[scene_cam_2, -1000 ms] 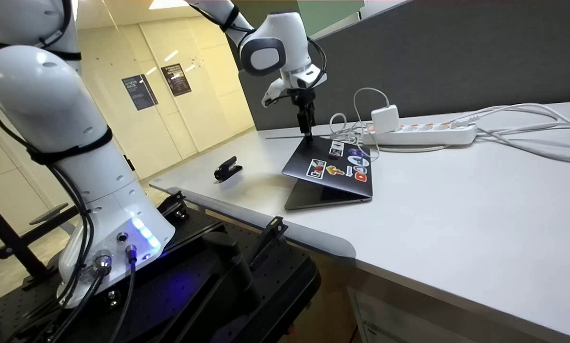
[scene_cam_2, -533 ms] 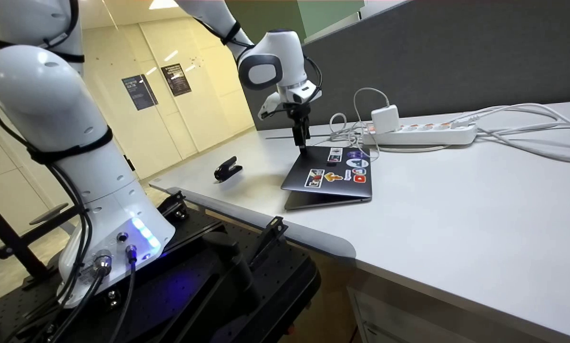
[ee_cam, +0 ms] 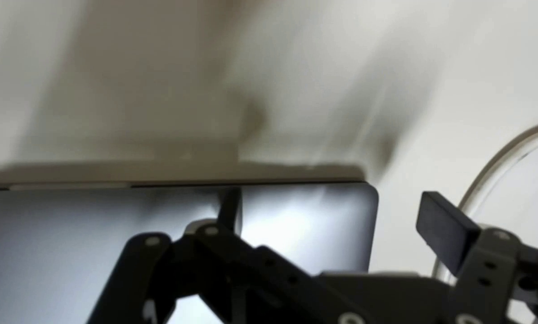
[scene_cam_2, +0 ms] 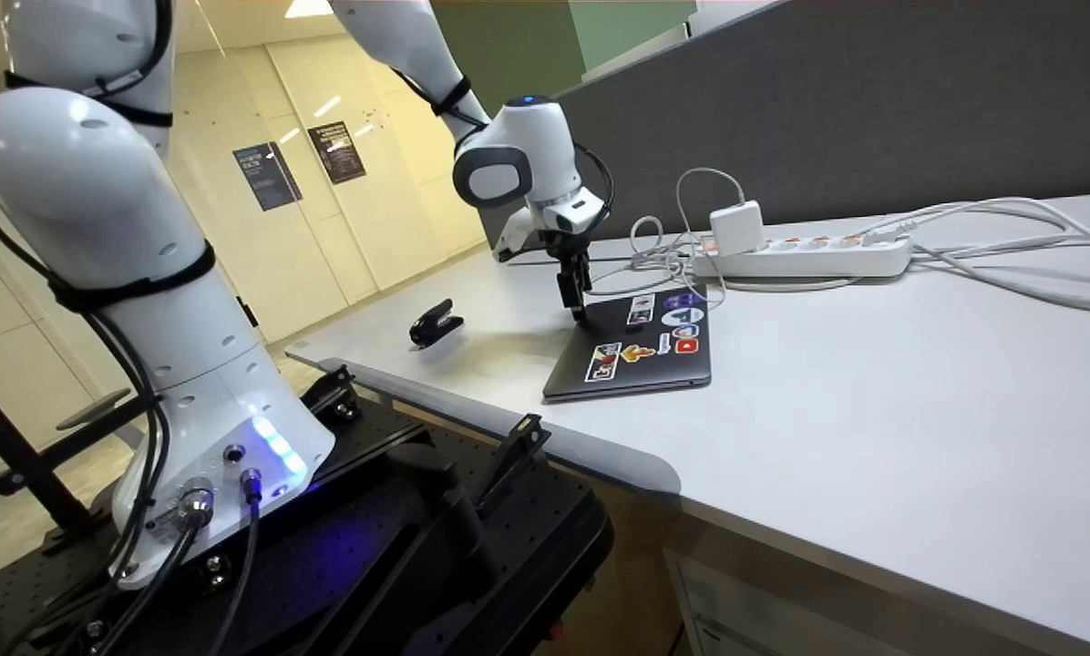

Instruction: Fold the laptop

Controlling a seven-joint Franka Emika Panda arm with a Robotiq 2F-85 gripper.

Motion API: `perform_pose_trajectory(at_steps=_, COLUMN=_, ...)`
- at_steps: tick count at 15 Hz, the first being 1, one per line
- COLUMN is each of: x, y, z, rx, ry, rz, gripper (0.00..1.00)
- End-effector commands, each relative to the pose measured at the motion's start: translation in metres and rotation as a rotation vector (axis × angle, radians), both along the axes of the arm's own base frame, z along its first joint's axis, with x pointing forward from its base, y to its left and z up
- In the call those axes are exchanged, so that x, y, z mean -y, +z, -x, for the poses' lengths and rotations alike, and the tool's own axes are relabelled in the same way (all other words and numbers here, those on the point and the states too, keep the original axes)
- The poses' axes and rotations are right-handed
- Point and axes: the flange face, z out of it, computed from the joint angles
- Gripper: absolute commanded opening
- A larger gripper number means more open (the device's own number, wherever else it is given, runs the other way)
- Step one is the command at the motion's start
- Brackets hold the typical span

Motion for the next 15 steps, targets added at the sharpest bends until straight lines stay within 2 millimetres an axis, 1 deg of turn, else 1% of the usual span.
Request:
perform_pose_trajectory(at_steps=1, x=-0.002, y=-0.001, z=0.002, rx=0.029, ry=-0.004, rz=-0.007, gripper=1.0)
perform_pose_trajectory(at_steps=2, x=-0.002, y=0.002, z=0.001, rx=0.042, ry=-0.004, rz=-0.004, gripper=1.0)
perform_pose_trajectory(at_steps=5, x=0.001, y=0.025, z=-0.005, rx=0.11, ry=0.001, rz=0.018, gripper=1.0)
perform_pose_trajectory(at_steps=8, x=0.004, y=0.059, z=-0.011, rx=0.183, ry=-0.014, rz=0.031, gripper=1.0)
perform_pose_trajectory(at_steps=11, x=0.009, y=0.086, z=-0.011, rx=0.177, ry=-0.014, rz=-0.004, gripper=1.0)
perform_pose_trajectory(at_steps=15, x=0.022, y=0.113, z=-0.01, rx=0.19, ry=0.009, rz=0.013, gripper=1.0)
